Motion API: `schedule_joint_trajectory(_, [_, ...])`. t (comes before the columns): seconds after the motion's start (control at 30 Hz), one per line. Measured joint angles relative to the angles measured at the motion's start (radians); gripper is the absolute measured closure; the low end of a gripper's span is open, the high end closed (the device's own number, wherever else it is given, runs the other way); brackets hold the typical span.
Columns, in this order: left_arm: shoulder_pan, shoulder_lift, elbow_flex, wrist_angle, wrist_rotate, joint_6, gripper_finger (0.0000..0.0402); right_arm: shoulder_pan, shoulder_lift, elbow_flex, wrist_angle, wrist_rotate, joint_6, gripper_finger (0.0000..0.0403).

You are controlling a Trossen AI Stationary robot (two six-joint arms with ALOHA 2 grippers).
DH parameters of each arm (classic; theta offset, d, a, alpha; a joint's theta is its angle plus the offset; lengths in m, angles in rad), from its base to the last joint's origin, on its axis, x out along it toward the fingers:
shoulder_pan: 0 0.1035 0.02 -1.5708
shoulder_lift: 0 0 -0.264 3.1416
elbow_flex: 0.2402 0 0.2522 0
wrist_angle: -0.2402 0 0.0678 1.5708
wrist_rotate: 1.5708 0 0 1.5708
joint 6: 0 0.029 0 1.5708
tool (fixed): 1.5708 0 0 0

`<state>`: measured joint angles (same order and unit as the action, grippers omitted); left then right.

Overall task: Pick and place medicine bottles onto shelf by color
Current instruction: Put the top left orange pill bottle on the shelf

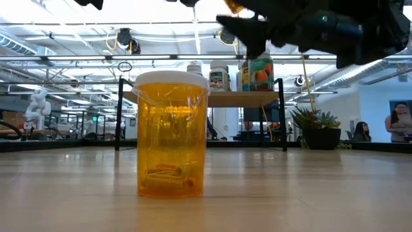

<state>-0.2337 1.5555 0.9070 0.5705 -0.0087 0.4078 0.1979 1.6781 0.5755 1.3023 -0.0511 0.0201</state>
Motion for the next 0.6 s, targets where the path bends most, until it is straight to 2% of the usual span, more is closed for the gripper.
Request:
schedule_joint_trajectory(0.17, [0.002,0.000,0.000,-0.014,-0.079,-0.036,0.0179,-0.014,-0.033,0.000,-0.149,0.002,0.053,0.0085])
schedule_joint_trajectory(0.23, [0.006,-0.009,0.000,-0.041,-0.118,-0.044,0.0188,-0.024,-0.073,0.000,-0.279,0.003,0.054,0.0061])
schedule_joint_trajectory(0.3, [0.008,-0.042,0.000,-0.112,-0.168,-0.052,0.0197,-0.033,-0.120,0.000,-0.429,0.047,0.066,0.0043])
schedule_joint_trajectory(0.43, [0.019,-0.149,0.000,-0.294,-0.297,-0.100,0.0198,-0.036,-0.184,0.000,-0.644,0.158,0.129,0.0026])
schedule_joint_trajectory(0.6, [0.073,-0.317,0.001,-0.511,-0.394,-0.122,0.0185,-0.023,-0.180,0.000,-0.693,0.182,0.195,0.0024])
